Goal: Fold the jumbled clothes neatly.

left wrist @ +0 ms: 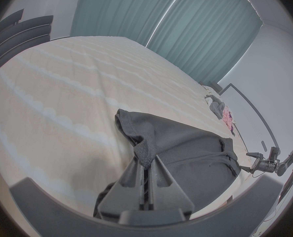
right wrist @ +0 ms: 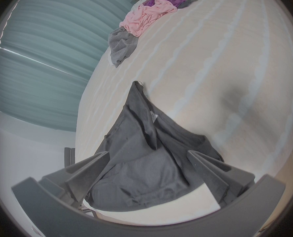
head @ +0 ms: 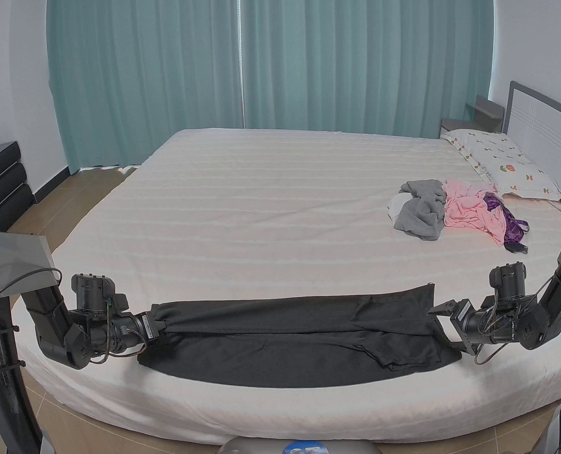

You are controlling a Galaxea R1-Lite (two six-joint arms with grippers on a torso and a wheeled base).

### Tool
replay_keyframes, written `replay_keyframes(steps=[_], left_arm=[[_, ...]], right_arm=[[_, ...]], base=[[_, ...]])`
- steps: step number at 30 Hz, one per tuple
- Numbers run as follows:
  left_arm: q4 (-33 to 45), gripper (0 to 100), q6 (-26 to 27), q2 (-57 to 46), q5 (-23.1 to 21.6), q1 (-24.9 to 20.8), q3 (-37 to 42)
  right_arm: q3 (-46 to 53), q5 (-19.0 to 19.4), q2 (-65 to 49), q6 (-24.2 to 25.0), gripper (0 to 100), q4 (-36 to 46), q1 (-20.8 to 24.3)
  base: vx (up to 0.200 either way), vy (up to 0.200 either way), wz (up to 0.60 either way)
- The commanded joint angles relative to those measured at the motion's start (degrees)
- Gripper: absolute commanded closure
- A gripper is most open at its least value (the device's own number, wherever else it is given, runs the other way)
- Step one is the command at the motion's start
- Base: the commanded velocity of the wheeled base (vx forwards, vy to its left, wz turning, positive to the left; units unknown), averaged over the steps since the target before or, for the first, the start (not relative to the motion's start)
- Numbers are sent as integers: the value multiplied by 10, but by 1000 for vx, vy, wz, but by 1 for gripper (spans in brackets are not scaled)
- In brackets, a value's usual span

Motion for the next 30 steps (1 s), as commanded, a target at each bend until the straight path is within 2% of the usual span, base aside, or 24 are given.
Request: replay_keyframes(steps=[1,7,11,18,26,27,30], left_arm=[[-1,100,-2,3,0,0,-10],[1,100,-32,-4,2,-5,-45],[6,100,-50,-4,14,-26,-51],[5,100,-51,-11,46,-55,-55],[9,100,-52,-46,58,-70,-56],[16,100,-52,-59,73,-81,-58],[37,100,-51,-76,80,-91,-62]], right_arm=[[0,0,-11,7,0,0,1],[-1,0,-12,11,0,0,3],[-1,0,-12,11,0,0,3],[1,1,-12,11,0,0,3],[1,1,-12,11,0,0,4],[1,1,-12,11,0,0,4],[1,1,-12,11,0,0,4]], base=[[0,0,0],[0,0,0],[0,0,0],[0,-200,0],[0,-200,0],[0,-200,0],[0,-200,0]])
